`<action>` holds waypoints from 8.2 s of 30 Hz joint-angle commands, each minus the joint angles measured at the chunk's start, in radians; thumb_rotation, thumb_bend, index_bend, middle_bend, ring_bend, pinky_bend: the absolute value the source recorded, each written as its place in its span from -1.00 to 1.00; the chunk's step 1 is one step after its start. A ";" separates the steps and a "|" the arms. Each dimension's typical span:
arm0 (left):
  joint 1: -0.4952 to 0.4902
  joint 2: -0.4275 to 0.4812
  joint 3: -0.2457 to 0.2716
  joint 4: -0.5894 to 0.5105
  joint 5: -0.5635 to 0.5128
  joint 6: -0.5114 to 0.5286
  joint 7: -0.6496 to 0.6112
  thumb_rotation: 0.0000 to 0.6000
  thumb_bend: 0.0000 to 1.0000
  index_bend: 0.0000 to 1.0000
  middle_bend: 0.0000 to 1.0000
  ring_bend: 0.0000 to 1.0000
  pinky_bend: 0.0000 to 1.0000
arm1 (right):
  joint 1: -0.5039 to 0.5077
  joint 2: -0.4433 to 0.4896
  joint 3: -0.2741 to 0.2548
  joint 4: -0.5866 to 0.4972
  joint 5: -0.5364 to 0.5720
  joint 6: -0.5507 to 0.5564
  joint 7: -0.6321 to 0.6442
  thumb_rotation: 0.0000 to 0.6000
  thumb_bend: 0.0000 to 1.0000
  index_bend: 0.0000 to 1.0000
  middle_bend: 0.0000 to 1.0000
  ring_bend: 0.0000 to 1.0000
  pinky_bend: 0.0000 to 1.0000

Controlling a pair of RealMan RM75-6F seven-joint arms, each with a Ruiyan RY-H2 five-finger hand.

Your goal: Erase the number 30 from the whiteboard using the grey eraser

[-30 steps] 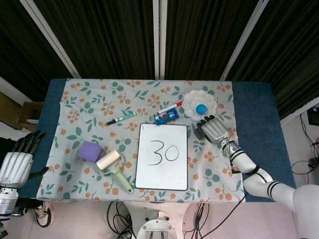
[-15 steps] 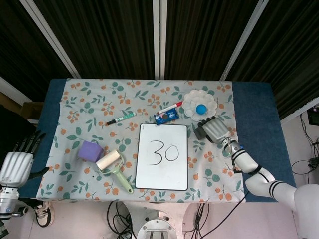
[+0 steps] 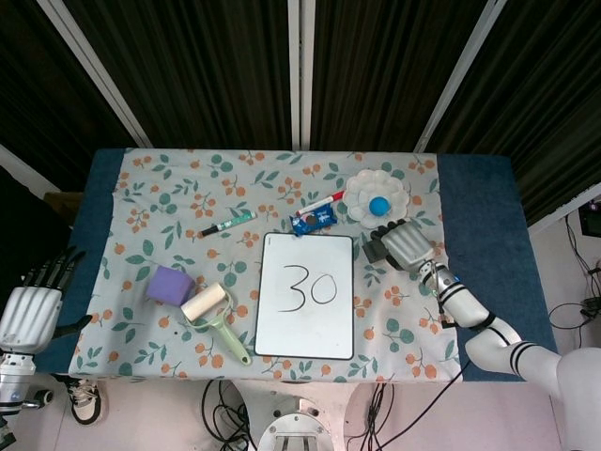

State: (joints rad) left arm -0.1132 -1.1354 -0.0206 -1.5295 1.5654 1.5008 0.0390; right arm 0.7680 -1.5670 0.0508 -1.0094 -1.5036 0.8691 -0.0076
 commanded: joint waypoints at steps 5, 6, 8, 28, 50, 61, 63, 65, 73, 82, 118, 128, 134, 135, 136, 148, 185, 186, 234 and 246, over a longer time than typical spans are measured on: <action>-0.001 -0.004 -0.001 0.004 0.000 -0.001 -0.004 1.00 -1.00 -0.85 -0.89 -0.86 -0.67 | -0.003 0.097 0.010 -0.184 -0.060 0.106 -0.040 1.00 -0.36 -0.17 -0.06 -0.25 -0.16; -0.002 -0.004 -0.001 0.005 0.000 -0.001 -0.004 1.00 -1.00 -0.85 -0.89 -0.86 -0.67 | -0.002 0.111 0.009 -0.217 -0.071 0.117 -0.051 1.00 -0.36 -0.16 -0.05 -0.24 -0.16; -0.002 -0.006 -0.001 0.007 0.000 -0.001 -0.006 1.00 -1.00 -0.85 -0.89 -0.86 -0.67 | 0.001 0.136 0.001 -0.289 -0.096 0.128 -0.083 1.00 -0.36 -0.13 -0.03 -0.22 -0.14; 0.016 -0.013 0.000 0.070 -0.015 0.013 -0.082 1.00 -1.00 -0.85 -0.89 -0.86 -0.67 | -0.004 0.107 -0.089 -0.543 -0.087 -0.009 -0.495 1.00 -0.37 0.01 0.05 -0.16 -0.08; 0.028 -0.025 -0.001 0.128 -0.021 0.025 -0.142 1.00 -1.00 -0.85 -0.89 -0.86 -0.67 | 0.062 -0.045 0.007 -0.406 0.063 -0.101 -0.584 1.00 -0.37 0.02 0.05 -0.14 -0.08; 0.037 -0.021 -0.004 0.139 -0.025 0.036 -0.157 1.00 -1.00 -0.85 -0.89 -0.86 -0.67 | 0.140 -0.165 0.084 -0.268 0.178 -0.154 -0.600 1.00 -0.36 0.02 0.05 -0.14 -0.08; 0.038 -0.022 -0.005 0.139 -0.026 0.038 -0.160 1.00 -1.00 -0.85 -0.89 -0.86 -0.67 | 0.156 -0.182 0.094 -0.254 0.190 -0.161 -0.606 1.00 -0.36 0.02 0.05 -0.14 -0.08; 0.040 -0.023 -0.004 0.142 -0.026 0.039 -0.163 1.00 -1.00 -0.85 -0.89 -0.86 -0.67 | 0.176 -0.204 0.106 -0.237 0.207 -0.169 -0.619 1.00 -0.37 0.02 0.05 -0.14 -0.08; 0.044 -0.020 -0.003 0.149 -0.024 0.043 -0.169 1.00 -1.00 -0.85 -0.89 -0.86 -0.68 | 0.251 -0.295 0.155 -0.159 0.295 -0.197 -0.663 1.00 -0.36 0.02 0.05 -0.14 -0.08; 0.046 -0.013 -0.006 0.143 -0.020 0.049 -0.170 1.00 -1.00 -0.85 -0.89 -0.86 -0.68 | 0.315 -0.363 0.175 -0.091 0.357 -0.213 -0.685 1.00 -0.37 0.03 0.05 -0.14 -0.08; 0.012 -0.006 -0.004 0.074 0.011 0.020 -0.089 1.00 -1.00 -0.85 -0.89 -0.86 -0.67 | 0.084 0.066 -0.159 -0.547 0.014 0.007 -0.555 1.00 -0.37 0.12 0.09 -0.11 -0.04; 0.024 0.003 -0.003 0.078 0.001 0.033 -0.095 1.00 -1.00 -0.85 -0.89 -0.86 -0.68 | 0.096 -0.033 -0.066 -0.351 0.085 -0.030 -0.533 1.00 -0.37 0.13 0.09 -0.11 -0.03; 0.028 0.007 -0.002 0.085 -0.004 0.034 -0.111 1.00 -1.00 -0.85 -0.89 -0.86 -0.68 | 0.111 -0.133 -0.006 -0.228 0.128 -0.037 -0.535 1.00 -0.37 0.13 0.09 -0.11 -0.03; 0.028 0.006 -0.002 0.086 -0.004 0.035 -0.112 1.00 -1.00 -0.85 -0.89 -0.86 -0.67 | 0.114 -0.150 0.002 -0.211 0.138 -0.040 -0.539 1.00 -0.37 0.13 0.09 -0.11 -0.03; 0.028 0.006 -0.003 0.087 -0.003 0.037 -0.112 1.00 -1.00 -0.85 -0.89 -0.86 -0.67 | 0.117 -0.165 0.008 -0.199 0.148 -0.046 -0.544 1.00 -0.37 0.13 0.09 -0.11 -0.03; 0.035 0.006 -0.004 0.103 -0.010 0.042 -0.130 1.00 -1.00 -0.85 -0.89 -0.86 -0.68 | 0.130 -0.209 -0.027 -0.286 0.089 -0.049 -0.564 1.00 -0.37 0.13 0.10 -0.11 -0.03; 0.038 0.005 -0.008 0.120 -0.015 0.045 -0.154 1.00 -1.00 -0.85 -0.89 -0.86 -0.67 | 0.166 -0.297 0.049 -0.176 0.124 -0.057 -0.623 1.00 -0.37 0.14 0.11 -0.10 -0.03; 0.039 0.005 -0.008 0.120 -0.015 0.046 -0.155 1.00 -1.00 -0.85 -0.89 -0.86 -0.68 | 0.170 -0.303 0.049 -0.177 0.123 -0.059 -0.626 1.00 -0.37 0.14 0.11 -0.10 -0.03; 0.031 -0.003 0.001 0.091 0.013 0.047 -0.123 1.00 -1.00 -0.85 -0.89 -0.86 -0.68 | 0.008 -0.038 -0.045 -0.283 0.060 0.077 -0.559 1.00 -0.37 0.20 0.15 -0.07 -0.01; 0.023 -0.003 0.000 0.085 0.014 0.036 -0.113 1.00 -1.00 -0.85 -0.89 -0.86 -0.68 | -0.099 0.161 -0.058 -0.358 0.013 0.231 -0.435 1.00 -0.37 0.20 0.15 -0.07 -0.01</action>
State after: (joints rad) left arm -0.0895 -1.1380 -0.0205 -1.4439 1.5789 1.5379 -0.0749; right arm 0.6945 -1.4385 0.0078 -1.3590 -1.4862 1.0870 -0.4584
